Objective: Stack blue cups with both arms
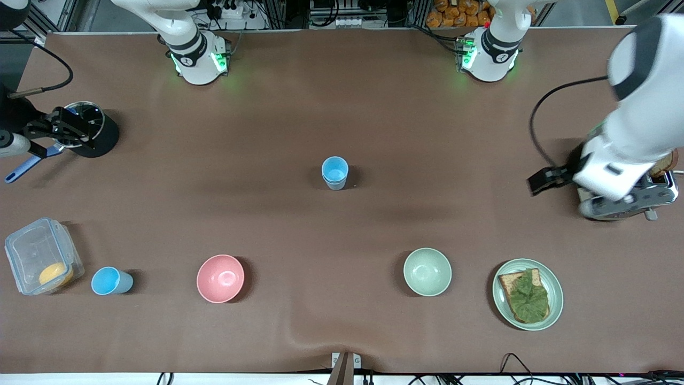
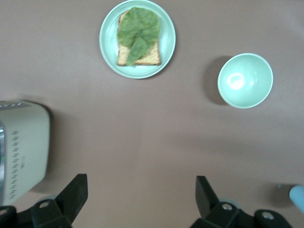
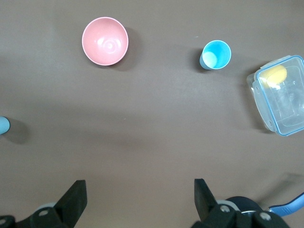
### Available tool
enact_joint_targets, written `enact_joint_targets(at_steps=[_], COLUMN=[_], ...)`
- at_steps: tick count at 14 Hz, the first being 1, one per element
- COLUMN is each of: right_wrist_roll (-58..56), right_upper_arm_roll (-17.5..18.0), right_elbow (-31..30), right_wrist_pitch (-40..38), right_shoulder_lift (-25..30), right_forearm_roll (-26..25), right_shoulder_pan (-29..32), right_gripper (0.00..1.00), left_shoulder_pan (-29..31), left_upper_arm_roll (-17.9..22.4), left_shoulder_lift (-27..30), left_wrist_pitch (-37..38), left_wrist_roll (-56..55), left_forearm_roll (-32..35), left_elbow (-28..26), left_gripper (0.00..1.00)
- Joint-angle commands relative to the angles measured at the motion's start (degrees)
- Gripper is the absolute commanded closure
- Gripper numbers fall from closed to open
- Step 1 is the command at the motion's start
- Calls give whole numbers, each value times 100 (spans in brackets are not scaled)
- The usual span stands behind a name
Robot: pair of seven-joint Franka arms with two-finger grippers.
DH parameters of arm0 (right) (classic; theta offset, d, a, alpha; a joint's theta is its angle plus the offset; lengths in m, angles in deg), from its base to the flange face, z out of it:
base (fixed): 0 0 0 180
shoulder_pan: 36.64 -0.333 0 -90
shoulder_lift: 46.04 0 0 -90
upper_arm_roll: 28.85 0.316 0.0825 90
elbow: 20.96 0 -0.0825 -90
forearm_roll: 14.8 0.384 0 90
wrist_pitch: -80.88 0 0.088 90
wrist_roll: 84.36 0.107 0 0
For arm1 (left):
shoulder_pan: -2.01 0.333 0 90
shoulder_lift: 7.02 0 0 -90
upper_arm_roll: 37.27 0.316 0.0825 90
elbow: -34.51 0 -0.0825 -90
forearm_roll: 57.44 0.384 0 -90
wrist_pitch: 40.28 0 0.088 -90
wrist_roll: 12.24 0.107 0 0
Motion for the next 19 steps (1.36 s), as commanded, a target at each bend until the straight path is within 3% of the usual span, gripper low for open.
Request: enact_joint_targets(at_steps=[1,7,19], right_wrist_roll=[13,13,13], right_upper_arm_roll=[-46,-46,-46], right_elbow=[124,115,107], right_wrist_pitch=[-164,-322,-402], right_shoulder_lift=[-53,-53,-45], right_forearm_roll=[-24,-15,-15], right_shoulder_pan=[35,79,96], right_gripper=[0,0,0], left_shoulder_pan=[-600,-566,-469], left_upper_arm_roll=[987,1384,1350], left_shoulder_lift=[563,635,678], left_wrist_pitch=[284,610,681], left_wrist_roll=[732,1772,2098], left_forearm_roll=[-255,-396,-378], left_elbow=[-299,-211,-44], left_gripper=[0,0,0])
